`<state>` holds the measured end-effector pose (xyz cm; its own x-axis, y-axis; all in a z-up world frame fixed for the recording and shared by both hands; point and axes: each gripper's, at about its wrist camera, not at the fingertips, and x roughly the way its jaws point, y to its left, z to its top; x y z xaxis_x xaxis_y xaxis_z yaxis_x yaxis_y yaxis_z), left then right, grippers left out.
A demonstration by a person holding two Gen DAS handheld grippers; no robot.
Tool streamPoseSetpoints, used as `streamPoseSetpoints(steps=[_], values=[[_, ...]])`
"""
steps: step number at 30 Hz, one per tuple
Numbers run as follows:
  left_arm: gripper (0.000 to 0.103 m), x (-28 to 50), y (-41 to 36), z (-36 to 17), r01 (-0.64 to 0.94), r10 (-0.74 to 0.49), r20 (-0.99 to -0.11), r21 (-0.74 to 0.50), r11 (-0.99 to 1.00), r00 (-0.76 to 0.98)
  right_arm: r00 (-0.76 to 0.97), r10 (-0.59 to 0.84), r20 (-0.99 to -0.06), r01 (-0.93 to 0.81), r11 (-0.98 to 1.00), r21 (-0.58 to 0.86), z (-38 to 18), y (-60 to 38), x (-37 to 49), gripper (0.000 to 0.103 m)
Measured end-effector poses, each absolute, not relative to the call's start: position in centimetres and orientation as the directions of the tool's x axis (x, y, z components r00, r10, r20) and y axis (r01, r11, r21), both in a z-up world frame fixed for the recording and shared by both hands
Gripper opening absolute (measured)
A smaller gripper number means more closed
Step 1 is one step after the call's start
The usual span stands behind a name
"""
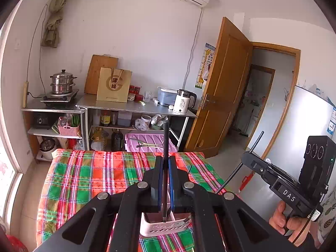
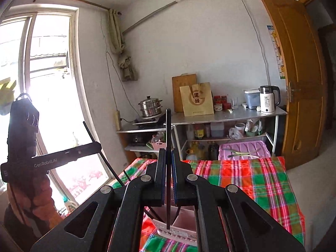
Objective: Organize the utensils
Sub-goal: 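Lift the chopstick with the left tool over the basket while the right tool carries its chopstick, then open the left tool to drop the chopstick into the basket while the right tool releases its own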
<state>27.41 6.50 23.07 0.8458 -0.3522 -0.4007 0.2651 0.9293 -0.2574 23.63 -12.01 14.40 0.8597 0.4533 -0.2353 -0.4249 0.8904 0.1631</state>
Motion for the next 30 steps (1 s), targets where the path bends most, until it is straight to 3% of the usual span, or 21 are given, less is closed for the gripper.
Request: streamPoseSetpoints(steps=[10,27,30], values=[[0.004,30.1,7.4,19.9,0.244,-0.345,-0.428,-0.274,0.930,0.835,0.855,0.454,-0.251,-0.421,0.890,0.175,11.9,-10.4,27.1,0.005],[0.005,31.3,7.5,14.5,0.211,-0.326,-0.508,-0.271,0.939,0.798,0.802,0.437,-0.406,-0.410,0.899,0.158,6.5,-9.6,28.4,0.005],[0.014,30.6,7.5,14.8,0.209,-0.318,-0.500,-0.262,0.942,0.806,0.804,0.436,-0.404,-0.411,0.899,0.152,6.7,-10.0,27.8,0.011]])
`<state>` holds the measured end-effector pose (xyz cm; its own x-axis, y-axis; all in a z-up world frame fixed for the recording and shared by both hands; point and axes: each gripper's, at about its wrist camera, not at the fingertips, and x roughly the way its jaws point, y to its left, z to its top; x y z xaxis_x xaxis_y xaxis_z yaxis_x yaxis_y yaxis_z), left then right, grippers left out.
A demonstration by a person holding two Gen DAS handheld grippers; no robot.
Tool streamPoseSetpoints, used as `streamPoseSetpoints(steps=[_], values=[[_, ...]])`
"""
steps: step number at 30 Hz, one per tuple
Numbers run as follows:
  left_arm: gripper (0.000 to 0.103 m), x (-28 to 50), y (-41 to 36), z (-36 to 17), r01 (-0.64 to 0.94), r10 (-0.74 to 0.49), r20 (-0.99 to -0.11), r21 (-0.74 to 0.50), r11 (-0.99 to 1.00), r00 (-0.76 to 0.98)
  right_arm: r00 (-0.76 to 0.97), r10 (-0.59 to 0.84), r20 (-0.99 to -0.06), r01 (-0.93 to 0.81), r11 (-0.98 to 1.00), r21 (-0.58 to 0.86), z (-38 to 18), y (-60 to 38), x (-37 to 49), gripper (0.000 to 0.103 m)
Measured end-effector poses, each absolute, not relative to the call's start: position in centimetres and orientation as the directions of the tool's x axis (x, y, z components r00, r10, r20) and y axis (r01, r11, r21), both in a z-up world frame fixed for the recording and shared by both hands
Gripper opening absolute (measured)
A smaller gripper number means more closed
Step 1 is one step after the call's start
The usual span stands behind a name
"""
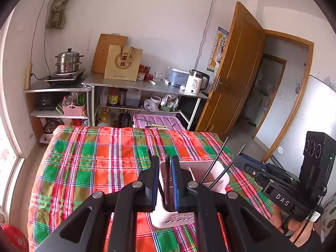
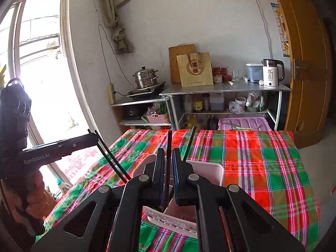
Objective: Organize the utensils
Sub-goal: 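Open the left tool to drop the chopstick into the basket while the right tool releases its own, then move both open tools back toward the remaining chopsticks on the table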
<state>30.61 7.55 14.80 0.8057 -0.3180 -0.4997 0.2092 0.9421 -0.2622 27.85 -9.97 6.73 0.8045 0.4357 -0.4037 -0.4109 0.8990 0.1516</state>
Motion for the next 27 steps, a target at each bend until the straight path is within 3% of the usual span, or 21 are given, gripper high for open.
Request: streamPoseSetpoints(steps=[4,14,17,19,27], values=[[0.024,29.0,7.6,15.6,0.214,-0.316,-0.471,-0.258,0.942,0.824,0.815,0.435,-0.383,-0.411,0.899,0.149,7.4,-10.8,26.7,0.014],[0.025,22.2,6.7,17.2,0.253,-0.330,-0.396,-0.234,0.939,0.857,0.835,0.445,-0.325,-0.421,0.896,0.145,8.6,-13.2,20.5,0.015],[0.031,19.7,6.3,16.5,0.268,-0.343,-0.387,-0.235,0.934,0.856,0.830,0.451,-0.328,-0.426,0.893,0.148,7.8,-13.9,18.3,0.015],[0.035,18.1,5.8,15.4,0.281,-0.355,-0.392,-0.235,0.931,0.849,0.824,0.451,-0.344,-0.423,0.893,0.155,6.7,-14.4,17.0,0.015],[0.035,15.2,4.3,7.3,0.288,-0.388,-0.514,-0.265,0.920,0.765,0.729,0.475,-0.493,-0.403,0.880,0.251,-1.3,-15.3,14.5,0.015]])
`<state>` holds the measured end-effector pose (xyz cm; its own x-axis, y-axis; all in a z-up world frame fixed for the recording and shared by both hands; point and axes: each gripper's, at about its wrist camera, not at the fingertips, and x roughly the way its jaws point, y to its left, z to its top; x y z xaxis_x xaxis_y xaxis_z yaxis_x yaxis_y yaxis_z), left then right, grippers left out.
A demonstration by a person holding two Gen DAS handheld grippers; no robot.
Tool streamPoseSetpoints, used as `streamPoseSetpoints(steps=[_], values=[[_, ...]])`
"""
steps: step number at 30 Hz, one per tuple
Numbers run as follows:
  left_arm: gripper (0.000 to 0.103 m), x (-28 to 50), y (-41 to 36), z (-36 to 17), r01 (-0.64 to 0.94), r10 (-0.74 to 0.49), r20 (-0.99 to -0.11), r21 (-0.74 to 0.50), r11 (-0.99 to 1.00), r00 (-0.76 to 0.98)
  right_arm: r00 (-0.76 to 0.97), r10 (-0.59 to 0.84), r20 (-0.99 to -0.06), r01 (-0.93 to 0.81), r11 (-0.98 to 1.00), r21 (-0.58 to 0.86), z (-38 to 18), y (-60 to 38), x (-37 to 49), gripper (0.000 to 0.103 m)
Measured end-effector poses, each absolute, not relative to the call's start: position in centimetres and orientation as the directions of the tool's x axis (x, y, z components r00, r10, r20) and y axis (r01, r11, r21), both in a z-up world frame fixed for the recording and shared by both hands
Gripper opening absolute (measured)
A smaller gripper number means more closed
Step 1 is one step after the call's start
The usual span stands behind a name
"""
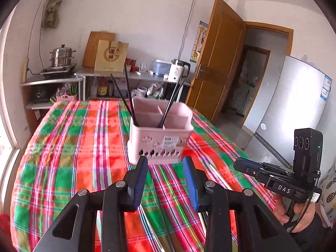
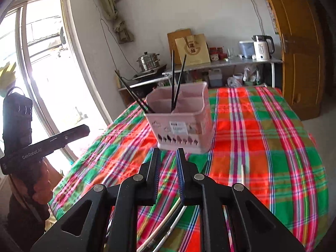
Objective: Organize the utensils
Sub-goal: 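Move both open tools back toward the remaining chopsticks on the table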
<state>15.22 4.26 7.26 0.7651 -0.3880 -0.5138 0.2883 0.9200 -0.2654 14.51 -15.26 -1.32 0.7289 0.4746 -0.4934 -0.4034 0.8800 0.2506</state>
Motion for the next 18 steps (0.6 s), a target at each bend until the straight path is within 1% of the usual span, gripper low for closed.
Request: streamPoseSetpoints(steps=[3,6,18], values=[[0.035,15.1,4.3,4.4,0.270,-0.388,-0.565,-0.283,0.920,0.728,0.683,0.484,-0.547,-0.385,0.875,0.294,-4.3,-15.3,14.5,0.015],[0.035,14.9,4.6,2.6,0.249,-0.381,-0.590,-0.295,0.923,0.712,0.642,0.492,-0.588,-0.372,0.870,0.323,-6.6,-15.0,14.5,0.015],[0.035,15.6,6.2,0.5,0.205,-0.381,-0.617,-0.338,0.918,0.688,0.551,0.480,-0.683,-0.325,0.877,0.355,-10.7,-14.0,15.1,0.015]])
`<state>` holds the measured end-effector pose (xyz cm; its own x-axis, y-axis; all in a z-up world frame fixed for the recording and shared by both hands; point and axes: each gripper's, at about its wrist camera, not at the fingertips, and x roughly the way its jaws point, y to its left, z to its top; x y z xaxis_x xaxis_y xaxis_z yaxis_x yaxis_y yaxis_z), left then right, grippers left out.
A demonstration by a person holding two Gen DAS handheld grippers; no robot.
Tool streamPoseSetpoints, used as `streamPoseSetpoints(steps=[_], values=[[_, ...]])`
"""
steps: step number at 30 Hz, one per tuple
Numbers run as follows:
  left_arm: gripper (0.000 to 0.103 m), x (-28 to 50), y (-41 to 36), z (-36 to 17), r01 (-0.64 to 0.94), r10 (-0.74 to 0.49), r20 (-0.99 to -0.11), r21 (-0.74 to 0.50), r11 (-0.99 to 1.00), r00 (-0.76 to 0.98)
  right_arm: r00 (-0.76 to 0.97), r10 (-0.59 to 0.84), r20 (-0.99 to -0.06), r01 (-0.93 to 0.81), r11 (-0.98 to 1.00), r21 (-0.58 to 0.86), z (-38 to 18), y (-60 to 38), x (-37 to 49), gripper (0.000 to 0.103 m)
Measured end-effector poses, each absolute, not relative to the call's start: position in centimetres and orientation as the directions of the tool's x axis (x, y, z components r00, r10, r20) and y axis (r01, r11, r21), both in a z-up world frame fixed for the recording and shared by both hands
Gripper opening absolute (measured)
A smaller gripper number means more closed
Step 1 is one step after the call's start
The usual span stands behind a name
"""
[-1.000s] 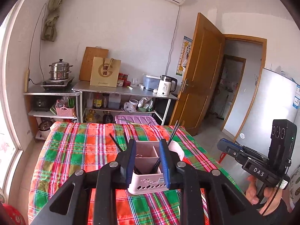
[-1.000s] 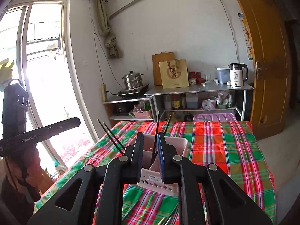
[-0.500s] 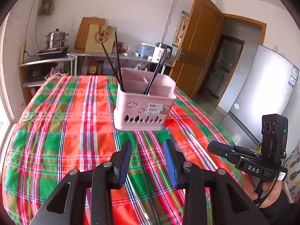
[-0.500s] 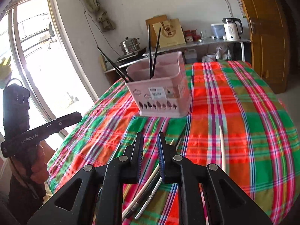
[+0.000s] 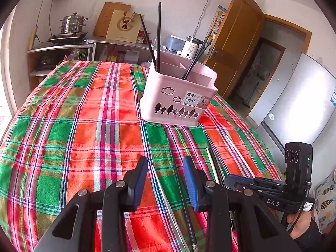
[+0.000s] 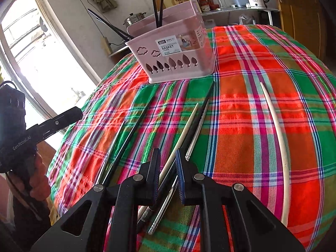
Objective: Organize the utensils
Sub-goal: 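Move both open tools back toward the remaining chopsticks on the table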
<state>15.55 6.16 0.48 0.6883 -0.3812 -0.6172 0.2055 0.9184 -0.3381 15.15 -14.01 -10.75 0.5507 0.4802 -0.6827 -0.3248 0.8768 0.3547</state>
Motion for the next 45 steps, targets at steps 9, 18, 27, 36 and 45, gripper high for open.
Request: streamPoseSetpoints(steps=[9,18,27,36,45], values=[[0.035,16.3,5.7,-0.2,0.205,-0.391,-0.630,-0.349,0.914,0.671,0.521,0.463,-0.717,-0.316,0.885,0.342,-11.2,-13.5,15.5,0.015],[0.035,17.1,4.8,-0.9,0.207,-0.382,-0.659,-0.330,0.921,0.648,0.543,0.400,-0.739,-0.253,0.916,0.310,-11.2,-14.4,16.7,0.015],[0.035,18.6,3.8,-2.6,0.189,-0.365,-0.709,-0.317,0.929,0.603,0.572,0.327,-0.752,-0.197,0.945,0.262,-10.6,-15.4,19.4,0.015],[0.035,20.3,2.4,-4.2,0.173,-0.358,-0.759,-0.317,0.933,0.543,0.576,0.318,-0.753,-0.207,0.948,0.242,-10.6,-14.0,20.3,0.015],[0.035,21.5,-0.4,-4.8,0.182,-0.272,-0.806,-0.206,0.961,0.525,0.586,0.239,-0.774,-0.249,0.962,0.109,-10.6,-12.2,20.7,0.011]])
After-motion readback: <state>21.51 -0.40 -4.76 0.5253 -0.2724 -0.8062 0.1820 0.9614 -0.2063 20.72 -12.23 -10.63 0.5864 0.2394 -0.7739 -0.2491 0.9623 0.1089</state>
